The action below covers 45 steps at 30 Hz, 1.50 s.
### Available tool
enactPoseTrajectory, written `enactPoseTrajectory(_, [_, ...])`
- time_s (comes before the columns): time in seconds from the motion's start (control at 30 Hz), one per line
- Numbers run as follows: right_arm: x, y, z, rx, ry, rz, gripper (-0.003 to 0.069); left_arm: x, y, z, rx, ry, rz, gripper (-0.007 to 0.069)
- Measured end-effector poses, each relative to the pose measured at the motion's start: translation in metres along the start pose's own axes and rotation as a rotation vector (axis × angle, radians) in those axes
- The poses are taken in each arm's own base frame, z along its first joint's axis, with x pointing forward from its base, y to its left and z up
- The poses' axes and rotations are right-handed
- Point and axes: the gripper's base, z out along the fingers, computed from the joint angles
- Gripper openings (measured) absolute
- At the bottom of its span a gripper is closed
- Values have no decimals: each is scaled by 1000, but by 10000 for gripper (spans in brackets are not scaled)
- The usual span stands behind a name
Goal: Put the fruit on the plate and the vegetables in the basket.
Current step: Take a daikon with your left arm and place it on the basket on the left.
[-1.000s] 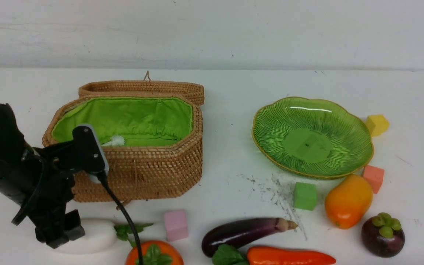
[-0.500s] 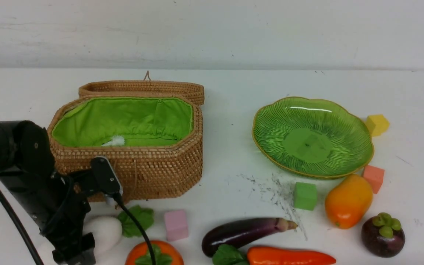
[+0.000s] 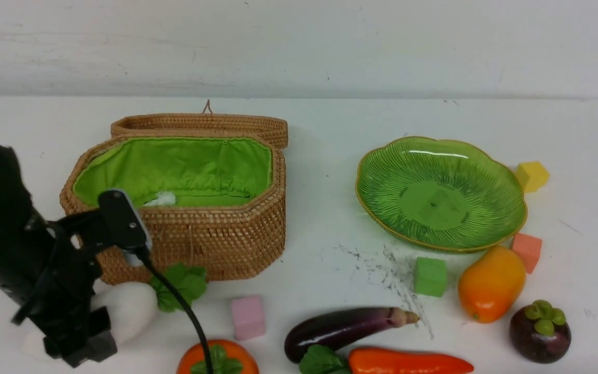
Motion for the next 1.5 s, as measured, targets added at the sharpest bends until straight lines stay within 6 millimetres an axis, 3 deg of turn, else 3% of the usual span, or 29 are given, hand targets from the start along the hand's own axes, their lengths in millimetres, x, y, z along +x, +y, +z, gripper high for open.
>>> enactPoseTrajectory(0.03, [0, 0, 0, 0, 0, 0, 242, 0, 0, 0, 0, 1, 1, 470])
enactPoseTrajectory(0.17, [0, 0, 0, 0, 0, 0, 242, 10, -16, -42, -73, -45, 30, 470])
enactPoseTrajectory(0.33, [0, 0, 0, 0, 0, 0, 242, 18, -25, -91, -301, -170, 76, 470])
enactPoseTrajectory(0.47, [0, 0, 0, 0, 0, 0, 242, 7, -15, -122, -539, -339, 117, 470])
enactPoseTrajectory(0.6, [0, 0, 0, 0, 0, 0, 242, -11, 3, -133, -672, -436, 150, 470])
enactPoseTrajectory(0.83, [0, 0, 0, 0, 0, 0, 242, -42, 39, -103, -668, -406, 201, 470])
enactPoseTrajectory(0.87, [0, 0, 0, 0, 0, 0, 242, -53, 47, -86, -670, -402, 230, 470])
enactPoseTrajectory(0.9, [0, 0, 0, 0, 0, 0, 242, -54, 48, -84, -670, -403, 232, 470])
enactPoseTrajectory(1.1, [0, 0, 0, 0, 0, 0, 242, -95, 55, -29, -680, -454, 330, 470])
enactPoseTrajectory(1.27, [0, 0, 0, 0, 0, 0, 242, -102, 55, -11, -634, -468, 272, 470])
enactPoseTrajectory(1.5, [0, 0, 0, 0, 0, 0, 242, -95, 51, -4, -545, -399, 227, 470])
